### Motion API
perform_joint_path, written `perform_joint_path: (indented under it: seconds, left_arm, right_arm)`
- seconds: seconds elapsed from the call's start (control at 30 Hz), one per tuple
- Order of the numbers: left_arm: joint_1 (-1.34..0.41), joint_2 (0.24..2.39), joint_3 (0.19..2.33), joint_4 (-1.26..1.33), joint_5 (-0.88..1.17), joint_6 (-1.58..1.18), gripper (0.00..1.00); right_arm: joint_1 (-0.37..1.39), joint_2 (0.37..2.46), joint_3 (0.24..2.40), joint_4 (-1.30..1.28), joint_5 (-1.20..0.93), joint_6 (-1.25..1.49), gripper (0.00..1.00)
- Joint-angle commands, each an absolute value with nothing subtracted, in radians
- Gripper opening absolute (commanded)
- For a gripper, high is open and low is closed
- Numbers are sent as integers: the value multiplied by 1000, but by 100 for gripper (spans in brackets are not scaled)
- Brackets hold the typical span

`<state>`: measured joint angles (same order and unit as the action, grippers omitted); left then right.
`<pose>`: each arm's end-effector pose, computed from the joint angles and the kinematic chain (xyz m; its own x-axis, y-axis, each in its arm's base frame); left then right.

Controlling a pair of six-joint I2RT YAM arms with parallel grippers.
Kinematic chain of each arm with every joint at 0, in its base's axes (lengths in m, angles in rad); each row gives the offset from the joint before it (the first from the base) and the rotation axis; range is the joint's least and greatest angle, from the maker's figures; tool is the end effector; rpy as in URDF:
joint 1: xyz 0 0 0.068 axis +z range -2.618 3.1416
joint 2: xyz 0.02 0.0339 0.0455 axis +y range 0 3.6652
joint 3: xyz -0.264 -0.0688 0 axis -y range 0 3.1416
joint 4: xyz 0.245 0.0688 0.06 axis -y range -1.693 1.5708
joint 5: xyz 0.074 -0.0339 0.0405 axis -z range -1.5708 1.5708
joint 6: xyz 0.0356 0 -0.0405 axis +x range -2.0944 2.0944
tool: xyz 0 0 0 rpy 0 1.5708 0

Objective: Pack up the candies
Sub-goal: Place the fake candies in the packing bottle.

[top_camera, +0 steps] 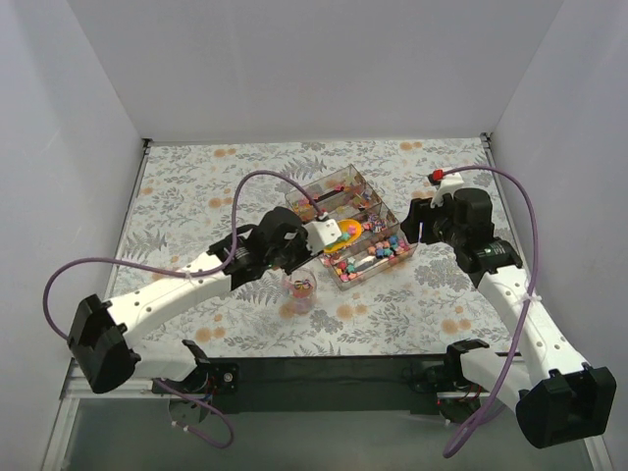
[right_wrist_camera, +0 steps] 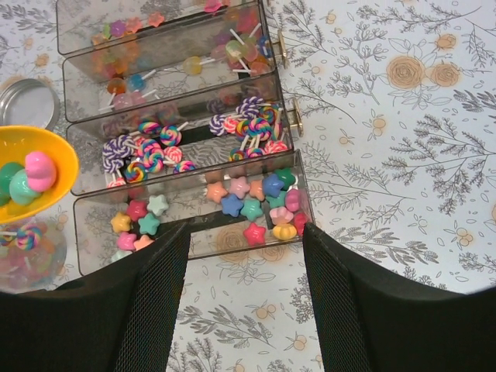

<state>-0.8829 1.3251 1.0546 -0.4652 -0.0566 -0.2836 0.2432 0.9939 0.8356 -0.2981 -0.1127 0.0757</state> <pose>0.1851 -0.2221 0.2884 -0.6175 0.3113 -0.7224 0.5957 0.7848 -0.1710 0.2180 0.0582 0.3072 -0.4520 -0.0347 -0.8913 -0.3039 0.9454 0.1173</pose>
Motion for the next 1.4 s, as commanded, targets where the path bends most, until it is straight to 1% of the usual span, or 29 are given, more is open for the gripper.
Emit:
perform_joint_path:
  seconds: [0.0, 0.13, 0.3, 0.43, 0.5, 0.9, 1.13, 1.37]
  left_arm:
    - [-848, 1183, 990, -531, -3, -201, 0]
    - [-822, 1070, 933, -627, 29, -117, 0]
    - [-815, 996, 937, -790, 38, -65, 0]
    - [-813, 954, 933, -915, 12, -40, 0]
    - [-815, 936, 931, -943, -37, -32, 0]
    - [-815, 977, 976, -1107, -173, 21, 0]
    - [-816, 999, 1058, -1189, -255, 58, 0]
    - [-874, 1032, 1134, -1224, -258, 54, 0]
  right_arm:
    - [244, 963, 844, -304, -163, 78, 67]
    - [244, 957, 833, -304, -178, 78, 67]
    - [242, 951, 824, -301, -192, 80, 67]
    - [244, 951, 815, -299, -196, 80, 67]
    - [242, 951, 808, -296, -201, 80, 67]
    - [242, 939, 793, -293, -199, 77, 67]
    - [244, 939, 787, -287, -198, 77, 67]
    - [244, 943, 781, -276, -204, 80, 67]
